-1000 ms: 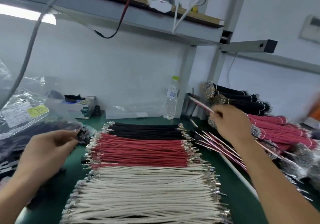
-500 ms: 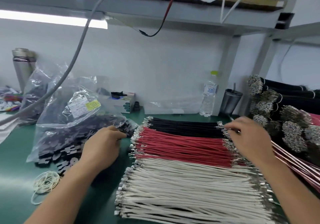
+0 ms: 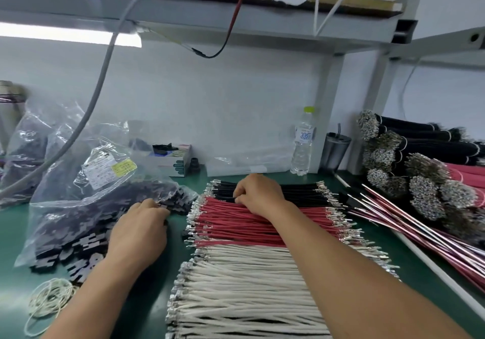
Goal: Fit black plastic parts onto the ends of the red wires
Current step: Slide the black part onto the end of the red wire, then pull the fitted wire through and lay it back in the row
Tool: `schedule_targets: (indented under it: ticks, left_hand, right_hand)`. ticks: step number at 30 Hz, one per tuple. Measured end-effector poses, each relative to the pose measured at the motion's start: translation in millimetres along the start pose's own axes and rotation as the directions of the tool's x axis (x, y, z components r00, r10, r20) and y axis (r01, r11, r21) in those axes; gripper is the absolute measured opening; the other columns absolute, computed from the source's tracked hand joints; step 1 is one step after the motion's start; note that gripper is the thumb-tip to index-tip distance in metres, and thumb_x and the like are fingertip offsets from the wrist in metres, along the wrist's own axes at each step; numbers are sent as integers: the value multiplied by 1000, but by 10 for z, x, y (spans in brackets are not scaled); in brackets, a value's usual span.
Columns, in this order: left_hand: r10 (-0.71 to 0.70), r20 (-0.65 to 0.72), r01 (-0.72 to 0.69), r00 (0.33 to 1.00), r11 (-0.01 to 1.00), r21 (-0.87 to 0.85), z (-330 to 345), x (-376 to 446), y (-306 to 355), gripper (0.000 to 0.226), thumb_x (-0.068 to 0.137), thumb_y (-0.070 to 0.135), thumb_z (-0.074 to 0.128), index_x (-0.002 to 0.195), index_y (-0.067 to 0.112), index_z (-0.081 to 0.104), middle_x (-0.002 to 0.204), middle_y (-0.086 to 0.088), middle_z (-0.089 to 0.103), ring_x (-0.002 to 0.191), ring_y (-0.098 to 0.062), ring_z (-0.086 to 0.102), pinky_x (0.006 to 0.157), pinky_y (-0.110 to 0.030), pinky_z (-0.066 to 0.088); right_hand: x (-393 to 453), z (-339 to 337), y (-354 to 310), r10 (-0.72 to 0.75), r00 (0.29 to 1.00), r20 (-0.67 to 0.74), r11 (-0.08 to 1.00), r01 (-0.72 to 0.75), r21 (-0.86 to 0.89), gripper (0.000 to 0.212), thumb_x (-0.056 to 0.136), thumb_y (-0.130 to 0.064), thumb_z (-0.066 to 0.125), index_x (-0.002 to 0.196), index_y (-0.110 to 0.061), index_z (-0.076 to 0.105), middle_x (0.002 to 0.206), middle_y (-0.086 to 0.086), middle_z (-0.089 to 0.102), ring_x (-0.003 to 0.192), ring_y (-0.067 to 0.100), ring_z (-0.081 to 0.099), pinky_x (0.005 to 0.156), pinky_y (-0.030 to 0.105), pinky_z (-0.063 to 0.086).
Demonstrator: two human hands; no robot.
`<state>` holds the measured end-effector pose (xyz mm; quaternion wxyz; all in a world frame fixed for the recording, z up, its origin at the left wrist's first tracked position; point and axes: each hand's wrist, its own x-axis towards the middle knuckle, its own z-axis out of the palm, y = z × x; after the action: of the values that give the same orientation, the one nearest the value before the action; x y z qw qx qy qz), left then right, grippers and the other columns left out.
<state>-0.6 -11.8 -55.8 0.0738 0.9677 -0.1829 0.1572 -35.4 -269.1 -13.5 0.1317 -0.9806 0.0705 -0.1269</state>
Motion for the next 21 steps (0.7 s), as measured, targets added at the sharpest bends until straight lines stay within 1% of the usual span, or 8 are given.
schedule_targets:
  ticks: [2, 5, 9, 11, 13, 15, 18, 21]
  left_hand:
    - [7, -1, -7, 1000, 1000, 13, 1, 6, 6, 23, 98, 25, 56, 112, 28, 75, 111, 6, 60, 108, -19, 57, 89, -36, 53]
    - [4, -1, -4, 1000, 1000, -20, -5, 8, 7, 20, 98, 26, 58, 108, 29, 75, 108, 6, 59, 106, -19, 58, 86, -35, 54]
    - [5, -1, -5, 1000, 1000, 27, -30, 16, 17, 15, 97, 28, 56, 99, 31, 70, 101, 9, 58, 100, -17, 59, 78, -33, 53]
    - [0, -1, 0, 1000, 999, 38, -40, 21, 42, 15, 97, 28, 54, 97, 30, 69, 100, 8, 59, 97, -17, 60, 76, -32, 53]
    - [-9, -4, 10, 1000, 999, 45, -48, 21, 67, 15, 98, 27, 53, 102, 29, 67, 106, 6, 62, 99, -18, 62, 78, -34, 54]
    - [-11, -10, 12, 1000, 998, 64, -48, 17, 85, 20, 99, 26, 51, 112, 27, 65, 112, 4, 62, 103, -20, 64, 79, -35, 54]
    - [-5, 10, 4, 1000, 993, 115, -32, 13, 92, 23, 100, 28, 47, 110, 24, 67, 110, 1, 58, 100, -21, 63, 78, -34, 51]
    - [4, 21, -6, 1000, 992, 127, -23, 15, 81, 22, 100, 30, 46, 105, 24, 67, 106, 1, 57, 97, -21, 61, 79, -34, 51]
  right_hand:
    - [-7, -37, 3, -13, 999, -36, 1000, 12, -14, 10, 90, -25, 74, 99, -25, 78, 104, -6, 76, 98, 15, 69, 83, 30, 53]
    - [0, -114, 21, -24, 995, -99, 1000, 24, 7, 10, 91, -23, 71, 98, -25, 78, 103, -7, 76, 95, 13, 69, 77, 27, 49]
    - [64, -302, 61, -27, 996, -82, 997, 33, 72, 14, 97, -22, 60, 102, -28, 71, 109, -7, 70, 97, 16, 63, 75, 29, 41]
    - [85, -392, 75, -38, 998, -57, 998, 40, 46, 17, 99, -22, 54, 103, -32, 67, 104, -10, 65, 94, 15, 58, 73, 30, 40]
    - [81, -446, 71, -60, 998, -25, 998, 60, -5, 13, 97, -27, 56, 97, -35, 65, 93, -17, 58, 91, 13, 57, 68, 28, 38]
    - [65, -461, 70, -90, 995, -48, 996, 89, -28, 7, 94, -37, 62, 93, -32, 67, 87, -18, 58, 88, 11, 59, 64, 27, 36]
    - [48, -485, 75, -118, 984, -134, 993, 115, -34, 14, 95, -39, 63, 94, -28, 72, 92, -13, 63, 85, 11, 59, 69, 29, 39]
    - [37, -511, 55, -159, 984, -78, 977, 146, -153, 19, 100, -36, 57, 98, -23, 72, 96, -9, 55, 87, 16, 58, 72, 31, 38]
